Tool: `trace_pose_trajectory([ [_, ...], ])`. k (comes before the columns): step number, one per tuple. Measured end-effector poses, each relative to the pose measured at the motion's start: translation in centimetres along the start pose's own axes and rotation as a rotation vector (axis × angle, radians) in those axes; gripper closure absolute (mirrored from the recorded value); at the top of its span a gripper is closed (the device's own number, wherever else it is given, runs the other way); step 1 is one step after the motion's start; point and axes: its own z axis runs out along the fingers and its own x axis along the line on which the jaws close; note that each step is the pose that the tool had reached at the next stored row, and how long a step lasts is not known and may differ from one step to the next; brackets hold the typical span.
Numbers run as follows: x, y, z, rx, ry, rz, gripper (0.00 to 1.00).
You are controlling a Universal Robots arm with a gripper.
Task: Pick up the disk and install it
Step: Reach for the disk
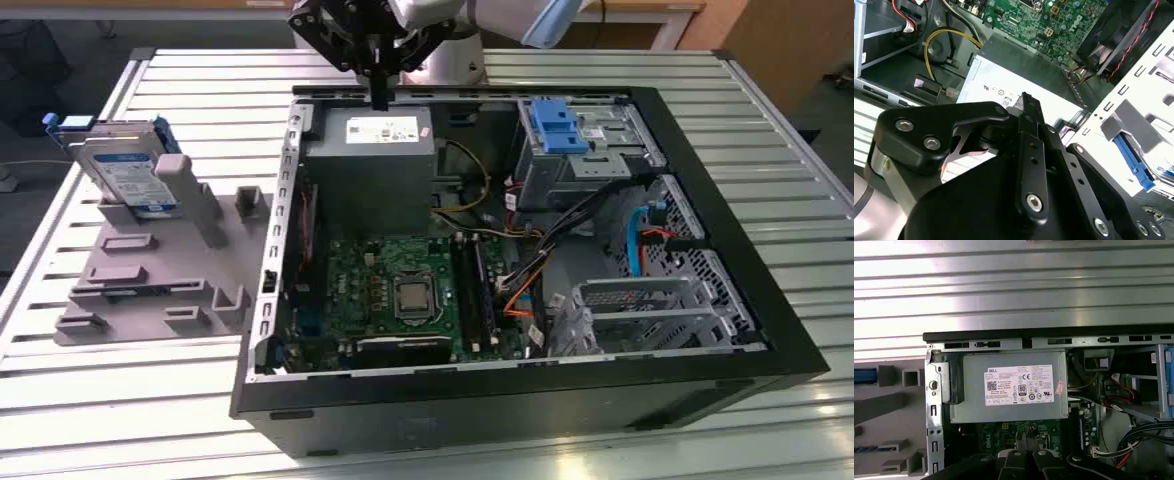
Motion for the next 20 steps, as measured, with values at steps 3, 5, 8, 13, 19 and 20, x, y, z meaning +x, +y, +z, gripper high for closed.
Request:
trace_pose_trajectory([
  [3, 0.02, 0.00, 0.00, 0.0000, 0.0000, 0.000, 0.89],
  [5, 0.04, 0.00, 0.00, 0.0001, 0.0000, 0.000, 0.89],
  [8, 0.09, -0.01, 0.00, 0.0000, 0.0000, 0.000, 0.89],
  [13, 0.24, -0.02, 0.00, 0.0000, 0.0000, 0.000, 0.89],
  [19, 0.31, -0.02, 0.00, 0.0000, 0.0000, 0.000, 0.89],
  [20, 0.34, -0.03, 0.00, 0.0000, 0.0000, 0.000, 0.89],
])
